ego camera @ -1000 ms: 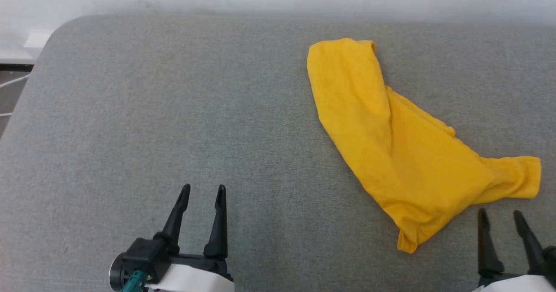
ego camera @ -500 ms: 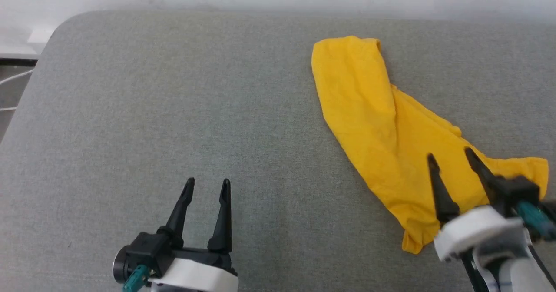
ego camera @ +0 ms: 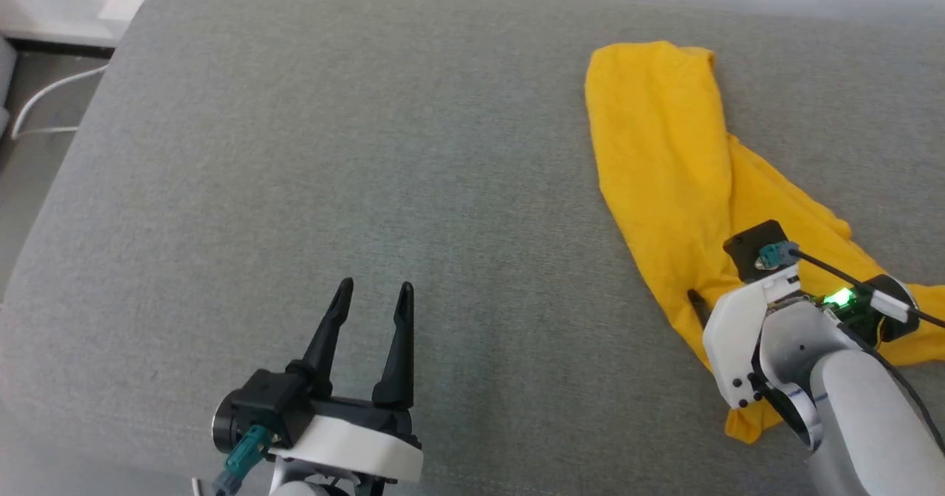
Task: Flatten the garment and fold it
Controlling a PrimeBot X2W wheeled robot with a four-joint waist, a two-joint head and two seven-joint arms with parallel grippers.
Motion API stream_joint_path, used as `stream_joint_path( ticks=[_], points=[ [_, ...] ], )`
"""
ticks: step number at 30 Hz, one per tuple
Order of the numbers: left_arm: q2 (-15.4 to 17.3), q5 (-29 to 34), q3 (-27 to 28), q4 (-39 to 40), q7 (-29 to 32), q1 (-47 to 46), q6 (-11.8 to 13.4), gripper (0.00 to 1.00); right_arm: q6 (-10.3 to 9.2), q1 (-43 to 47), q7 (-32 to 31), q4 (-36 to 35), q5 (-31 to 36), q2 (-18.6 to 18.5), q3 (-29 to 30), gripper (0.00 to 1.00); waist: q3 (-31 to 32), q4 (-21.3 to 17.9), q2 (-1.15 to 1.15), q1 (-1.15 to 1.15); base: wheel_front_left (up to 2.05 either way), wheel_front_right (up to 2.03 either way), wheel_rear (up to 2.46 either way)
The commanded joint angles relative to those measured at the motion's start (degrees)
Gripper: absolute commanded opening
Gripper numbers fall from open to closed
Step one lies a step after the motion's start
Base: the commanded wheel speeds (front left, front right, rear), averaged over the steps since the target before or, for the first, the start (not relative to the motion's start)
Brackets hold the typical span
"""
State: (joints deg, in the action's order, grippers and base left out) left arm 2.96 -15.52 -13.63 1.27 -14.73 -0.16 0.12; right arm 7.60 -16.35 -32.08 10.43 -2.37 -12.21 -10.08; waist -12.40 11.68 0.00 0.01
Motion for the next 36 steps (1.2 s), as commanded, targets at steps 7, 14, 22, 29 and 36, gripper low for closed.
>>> stream_joint_path(
  ticks=[7, 14, 22, 29, 36],
  points=[
    [-0.1, -0.9, -0.6, -0.6, -0.3, -1.8, 0.4, 1.00, -0.11, -5.9, 4.3, 7.0, -1.1, 1.9, -2.0, 0.00, -1.0, 3.4, 0.00, -0.01, 0.00, 0.00, 0.00],
    [-0.1, -1.0, -0.5, -0.8, -0.3, -1.1, 0.8, 1.00, -0.11, -10.6, 6.5, 4.7, -9.7, 7.1, -9.4, 0.00, 0.1, 3.4, 0.00, -0.01, 0.00, 0.00, 0.00],
    [-0.1, -1.2, -1.2, -1.1, -0.3, -1.3, 0.6, 1.00, -0.11, -8.5, 5.5, 9.1, -18.7, 9.3, -17.2, 0.40, 0.4, 3.6, 0.00, -0.01, 0.00, 0.00, 0.00],
    [-0.1, -1.1, -1.6, -1.9, -0.3, -1.1, 0.4, 1.00, -0.11, -9.1, 12.3, 14.9, -18.1, 9.3, -16.8, 1.00, 1.2, 3.4, 0.00, -0.01, 0.00, 0.00, 0.00],
    [-0.1, 0.0, -0.4, -2.0, -0.3, 0.4, 0.2, 1.00, -0.11, -6.3, 17.2, 7.0, -17.3, 9.3, -6.4, 1.00, 3.3, 1.6, 0.00, -0.01, 0.00, 0.00, 0.00]
  ],
)
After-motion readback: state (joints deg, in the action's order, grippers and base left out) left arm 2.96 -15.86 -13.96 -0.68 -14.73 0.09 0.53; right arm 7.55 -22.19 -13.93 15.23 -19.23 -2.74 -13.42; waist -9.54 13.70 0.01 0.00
